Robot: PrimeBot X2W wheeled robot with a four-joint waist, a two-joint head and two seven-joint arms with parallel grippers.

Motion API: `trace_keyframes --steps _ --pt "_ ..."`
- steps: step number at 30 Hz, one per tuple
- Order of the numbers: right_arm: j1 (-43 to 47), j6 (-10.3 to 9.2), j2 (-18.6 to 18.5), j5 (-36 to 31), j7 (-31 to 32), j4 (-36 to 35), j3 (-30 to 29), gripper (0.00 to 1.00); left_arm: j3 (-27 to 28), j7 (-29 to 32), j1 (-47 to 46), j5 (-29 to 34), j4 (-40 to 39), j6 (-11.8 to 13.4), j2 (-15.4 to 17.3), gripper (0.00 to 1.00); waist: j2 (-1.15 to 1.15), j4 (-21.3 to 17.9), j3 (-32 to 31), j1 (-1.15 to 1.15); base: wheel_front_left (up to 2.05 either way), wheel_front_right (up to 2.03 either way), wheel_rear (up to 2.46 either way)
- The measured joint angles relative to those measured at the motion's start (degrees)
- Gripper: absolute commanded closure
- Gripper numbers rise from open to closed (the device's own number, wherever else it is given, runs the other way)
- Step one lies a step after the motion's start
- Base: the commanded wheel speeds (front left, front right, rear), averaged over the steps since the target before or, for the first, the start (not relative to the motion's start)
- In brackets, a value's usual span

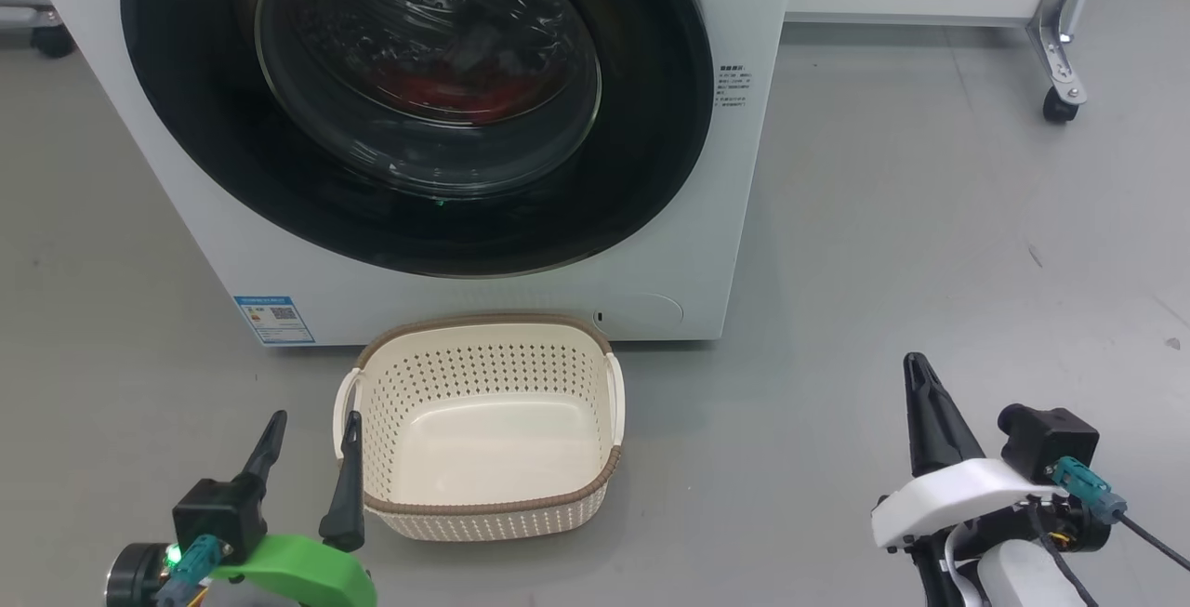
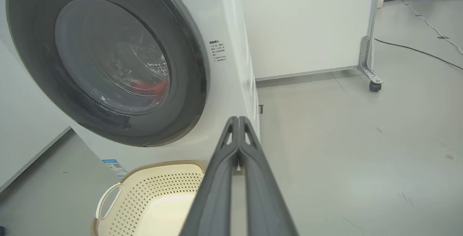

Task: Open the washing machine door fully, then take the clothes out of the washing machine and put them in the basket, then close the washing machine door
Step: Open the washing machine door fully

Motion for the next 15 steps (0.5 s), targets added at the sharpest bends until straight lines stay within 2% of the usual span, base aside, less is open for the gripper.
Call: trace_keyframes --steps 10,15 --pt "-3.2 3.15 1.6 11.1 0.8 -0.6 -5.6 1.0 0.1 0.0 -0.5 0.3 -1.6 0.0 -0.1 0.0 0.0 0.4 3.3 0.0 0.0 0.0 0.0" --pt "-6.0 4.22 2.6 20.7 3.3 -0.8 -10.0 1.0 0.0 0.1 -1.8 0.5 -2.5 0.0 -0.1 0.0 0.0 0.9 5.4 0.0 0.0 0.0 0.0"
